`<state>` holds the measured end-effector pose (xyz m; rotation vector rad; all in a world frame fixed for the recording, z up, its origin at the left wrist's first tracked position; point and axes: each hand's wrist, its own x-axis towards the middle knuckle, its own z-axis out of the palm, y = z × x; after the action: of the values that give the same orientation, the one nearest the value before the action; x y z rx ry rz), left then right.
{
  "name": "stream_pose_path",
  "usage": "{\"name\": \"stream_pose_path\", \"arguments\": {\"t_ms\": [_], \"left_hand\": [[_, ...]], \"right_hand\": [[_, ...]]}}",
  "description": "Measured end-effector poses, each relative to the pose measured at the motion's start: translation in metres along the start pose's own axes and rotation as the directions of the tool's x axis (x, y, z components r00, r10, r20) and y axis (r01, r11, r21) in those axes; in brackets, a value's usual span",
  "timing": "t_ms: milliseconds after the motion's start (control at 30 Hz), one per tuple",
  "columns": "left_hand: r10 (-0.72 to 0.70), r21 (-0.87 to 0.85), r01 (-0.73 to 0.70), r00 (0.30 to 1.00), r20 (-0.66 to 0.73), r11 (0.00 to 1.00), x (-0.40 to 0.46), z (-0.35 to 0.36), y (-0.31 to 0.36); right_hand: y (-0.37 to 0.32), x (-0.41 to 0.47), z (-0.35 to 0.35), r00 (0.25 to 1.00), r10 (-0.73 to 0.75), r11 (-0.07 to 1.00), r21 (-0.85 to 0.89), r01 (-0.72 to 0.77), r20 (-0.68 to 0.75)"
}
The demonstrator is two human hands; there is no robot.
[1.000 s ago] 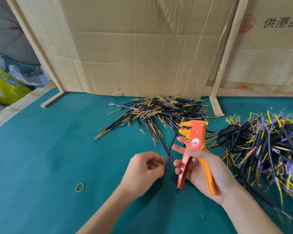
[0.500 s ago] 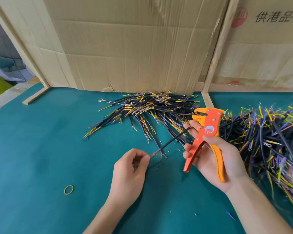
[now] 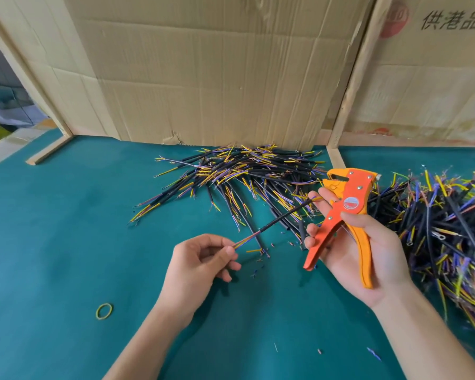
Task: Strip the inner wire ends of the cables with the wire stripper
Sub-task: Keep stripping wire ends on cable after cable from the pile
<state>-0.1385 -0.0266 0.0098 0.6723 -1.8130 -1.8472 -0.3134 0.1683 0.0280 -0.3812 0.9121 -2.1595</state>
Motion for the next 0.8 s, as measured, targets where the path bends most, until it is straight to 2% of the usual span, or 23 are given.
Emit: {"name": "stream_pose_path", "arguments": {"t_ms": [100,200,400,667,800], "left_hand": [[0.002,0.091,-0.016,0.988,0.157,0.996,-0.001,-0.003,0.001],[-0.011,0.296,-0.072,0.963,0.268,0.953,-0.003,-0.002,0.003],[0.106,0.539,-0.264,0.946,0.306,0.8,-0.016,0.016,0.001],[0.184,0.634,-0.324,0.943,0.278,0.702,-0.02,0.021,-0.001],[0.227,0.638,-0.31,0.951,0.212,0.705,-0.02,0.021,-0.003]], "right_hand": [[-0.001,0.0,0.002,0.999,-0.008,1.0,0.03,0.007,0.037],[0.0,0.0,0.004,0.998,-0.007,0.998,0.069,0.003,0.058],[0.006,-0.005,0.012,0.992,0.006,0.986,0.163,-0.027,0.13],[0.011,-0.005,0.016,0.979,0.062,0.974,0.201,-0.102,0.196],[0.009,-0.004,0.014,0.981,0.064,0.985,0.147,-0.091,0.181]]}}
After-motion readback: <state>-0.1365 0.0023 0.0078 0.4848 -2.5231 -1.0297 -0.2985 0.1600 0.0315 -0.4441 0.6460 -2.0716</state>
